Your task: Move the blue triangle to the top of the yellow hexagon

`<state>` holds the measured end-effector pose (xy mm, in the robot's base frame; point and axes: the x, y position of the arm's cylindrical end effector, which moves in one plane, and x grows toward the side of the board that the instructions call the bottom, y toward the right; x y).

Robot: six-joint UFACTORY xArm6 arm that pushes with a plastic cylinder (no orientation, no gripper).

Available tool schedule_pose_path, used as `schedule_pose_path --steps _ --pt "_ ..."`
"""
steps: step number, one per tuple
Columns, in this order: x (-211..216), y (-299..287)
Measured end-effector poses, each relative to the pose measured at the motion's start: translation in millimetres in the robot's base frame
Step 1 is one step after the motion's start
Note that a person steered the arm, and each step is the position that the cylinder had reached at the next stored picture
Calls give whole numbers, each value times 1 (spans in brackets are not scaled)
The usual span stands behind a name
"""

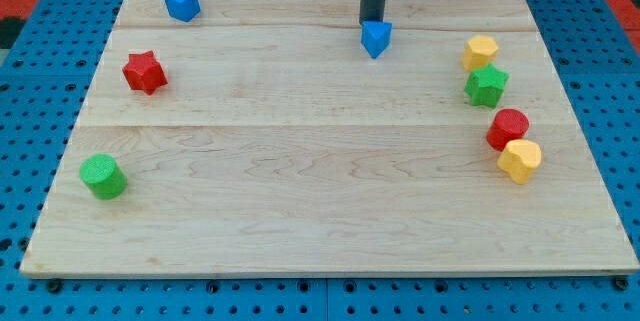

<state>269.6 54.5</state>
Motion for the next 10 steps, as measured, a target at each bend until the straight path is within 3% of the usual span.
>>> schedule_pose_path --steps 1,2,3,7,10 --pt "-19 -74" --pt "25 -38" --pt "26 19" --pt "46 -15" --pt "27 60"
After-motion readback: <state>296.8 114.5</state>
